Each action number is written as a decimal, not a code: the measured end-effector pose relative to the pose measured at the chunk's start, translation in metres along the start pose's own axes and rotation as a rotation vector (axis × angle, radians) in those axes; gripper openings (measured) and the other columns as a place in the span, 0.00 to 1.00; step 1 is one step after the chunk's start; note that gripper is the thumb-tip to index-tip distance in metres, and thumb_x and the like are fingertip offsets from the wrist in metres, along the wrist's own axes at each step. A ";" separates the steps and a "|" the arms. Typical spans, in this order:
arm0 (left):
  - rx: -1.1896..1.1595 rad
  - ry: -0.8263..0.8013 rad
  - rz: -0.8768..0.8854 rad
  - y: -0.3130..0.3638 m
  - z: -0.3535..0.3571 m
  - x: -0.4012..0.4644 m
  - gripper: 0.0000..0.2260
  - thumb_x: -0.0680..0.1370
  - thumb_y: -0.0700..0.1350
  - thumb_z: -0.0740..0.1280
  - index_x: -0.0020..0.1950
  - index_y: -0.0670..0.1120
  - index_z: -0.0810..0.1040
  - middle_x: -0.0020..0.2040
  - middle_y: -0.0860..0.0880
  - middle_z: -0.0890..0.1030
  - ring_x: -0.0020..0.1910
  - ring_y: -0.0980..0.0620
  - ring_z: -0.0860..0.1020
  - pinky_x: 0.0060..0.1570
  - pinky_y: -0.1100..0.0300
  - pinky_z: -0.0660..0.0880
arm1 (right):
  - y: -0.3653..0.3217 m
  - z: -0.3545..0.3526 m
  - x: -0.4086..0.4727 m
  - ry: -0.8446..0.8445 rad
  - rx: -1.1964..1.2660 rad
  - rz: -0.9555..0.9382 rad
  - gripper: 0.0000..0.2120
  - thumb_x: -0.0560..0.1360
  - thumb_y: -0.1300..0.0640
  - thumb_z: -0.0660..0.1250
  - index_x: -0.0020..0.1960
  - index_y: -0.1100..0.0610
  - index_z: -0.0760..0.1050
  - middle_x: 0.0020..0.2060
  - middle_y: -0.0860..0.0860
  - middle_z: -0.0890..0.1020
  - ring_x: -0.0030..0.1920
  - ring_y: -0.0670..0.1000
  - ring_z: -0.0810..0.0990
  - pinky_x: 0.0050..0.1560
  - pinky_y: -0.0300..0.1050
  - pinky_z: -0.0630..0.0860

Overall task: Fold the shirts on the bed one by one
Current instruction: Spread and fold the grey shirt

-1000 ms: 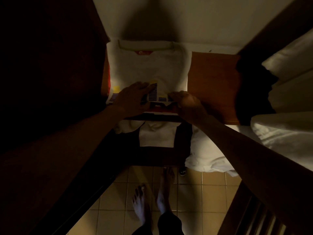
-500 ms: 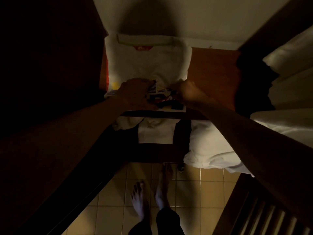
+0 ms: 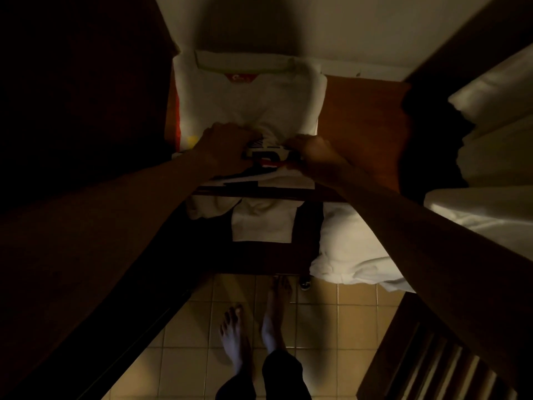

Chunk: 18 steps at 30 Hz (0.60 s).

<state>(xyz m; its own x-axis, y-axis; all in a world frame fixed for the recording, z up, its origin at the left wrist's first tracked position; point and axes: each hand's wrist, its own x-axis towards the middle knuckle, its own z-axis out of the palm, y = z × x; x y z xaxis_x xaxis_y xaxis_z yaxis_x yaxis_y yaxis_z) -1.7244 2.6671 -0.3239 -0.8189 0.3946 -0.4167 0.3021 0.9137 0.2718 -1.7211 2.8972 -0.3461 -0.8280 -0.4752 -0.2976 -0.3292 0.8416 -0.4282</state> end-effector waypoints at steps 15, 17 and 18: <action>-0.028 -0.027 -0.010 -0.006 -0.006 0.005 0.30 0.77 0.60 0.68 0.77 0.55 0.66 0.73 0.46 0.72 0.69 0.41 0.72 0.68 0.49 0.65 | -0.007 0.008 -0.009 0.017 0.016 -0.023 0.32 0.71 0.49 0.76 0.69 0.63 0.71 0.63 0.60 0.75 0.61 0.60 0.74 0.57 0.51 0.74; -0.034 -0.016 -0.006 -0.006 -0.006 0.005 0.30 0.77 0.61 0.68 0.77 0.55 0.67 0.73 0.47 0.72 0.69 0.41 0.72 0.67 0.50 0.66 | -0.010 0.014 -0.012 0.017 -0.035 0.005 0.38 0.68 0.48 0.79 0.71 0.60 0.68 0.65 0.58 0.72 0.63 0.58 0.71 0.58 0.52 0.75; -0.034 -0.016 -0.007 -0.006 -0.006 0.005 0.30 0.77 0.61 0.68 0.77 0.55 0.66 0.74 0.47 0.72 0.69 0.42 0.72 0.67 0.50 0.66 | -0.011 0.016 -0.011 0.042 -0.044 0.011 0.36 0.69 0.51 0.78 0.71 0.60 0.69 0.64 0.58 0.73 0.63 0.59 0.71 0.58 0.54 0.75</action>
<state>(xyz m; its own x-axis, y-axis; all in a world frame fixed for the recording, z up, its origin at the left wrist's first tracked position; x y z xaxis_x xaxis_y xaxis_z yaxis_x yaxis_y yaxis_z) -1.7329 2.6628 -0.3223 -0.8127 0.3903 -0.4326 0.2797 0.9127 0.2979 -1.7012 2.8893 -0.3518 -0.8497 -0.4554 -0.2657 -0.3388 0.8577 -0.3868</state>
